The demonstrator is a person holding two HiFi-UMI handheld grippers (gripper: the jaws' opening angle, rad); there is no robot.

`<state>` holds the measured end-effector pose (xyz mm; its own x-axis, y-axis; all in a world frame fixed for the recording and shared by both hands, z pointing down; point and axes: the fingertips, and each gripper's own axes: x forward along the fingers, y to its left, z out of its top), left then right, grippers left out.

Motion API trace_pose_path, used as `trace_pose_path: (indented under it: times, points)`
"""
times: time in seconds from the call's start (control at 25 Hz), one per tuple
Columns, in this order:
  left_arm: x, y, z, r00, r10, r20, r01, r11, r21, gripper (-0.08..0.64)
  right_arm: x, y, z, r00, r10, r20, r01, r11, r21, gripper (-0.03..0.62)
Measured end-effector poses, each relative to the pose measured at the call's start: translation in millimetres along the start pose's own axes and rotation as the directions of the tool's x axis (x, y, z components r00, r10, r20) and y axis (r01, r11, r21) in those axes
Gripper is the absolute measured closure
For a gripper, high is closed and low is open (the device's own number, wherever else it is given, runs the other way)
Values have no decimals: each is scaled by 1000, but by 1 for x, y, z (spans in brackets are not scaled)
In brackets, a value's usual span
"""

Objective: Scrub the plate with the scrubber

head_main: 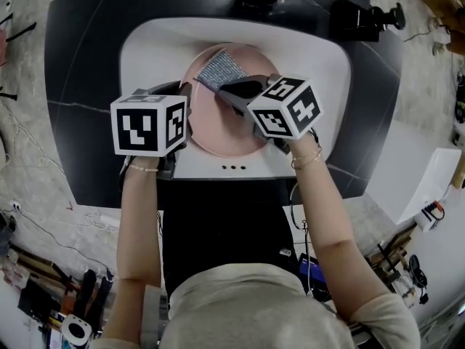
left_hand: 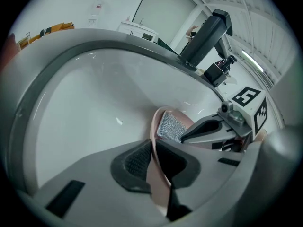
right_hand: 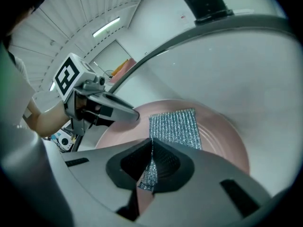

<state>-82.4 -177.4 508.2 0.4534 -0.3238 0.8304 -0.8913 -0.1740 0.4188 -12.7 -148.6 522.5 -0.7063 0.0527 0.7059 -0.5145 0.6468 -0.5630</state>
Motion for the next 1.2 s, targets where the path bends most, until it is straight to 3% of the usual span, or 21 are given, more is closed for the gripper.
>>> trace_pose_path:
  times: [0.24,0.52,0.96,1.2]
  points:
    - [-1,-1,1,1000,0,1,0,1000,-4,517,-10,-20,1,998,-63,24,61,996,67,571]
    - [-3,-1,3,1000,4,11,-4,1000,11,517,-28,-38,-24,989,-137,-57,141,986,85,571]
    - [-2,0,1,1000,13,5,-13,1000,13,517,-39,-7,-66,979,-71,-192,89,992,87,571]
    - [-2,-1,4,1000,15,9,-15,1000,25,517,-39,14,-76,976,-19,-215,40,995,95,571]
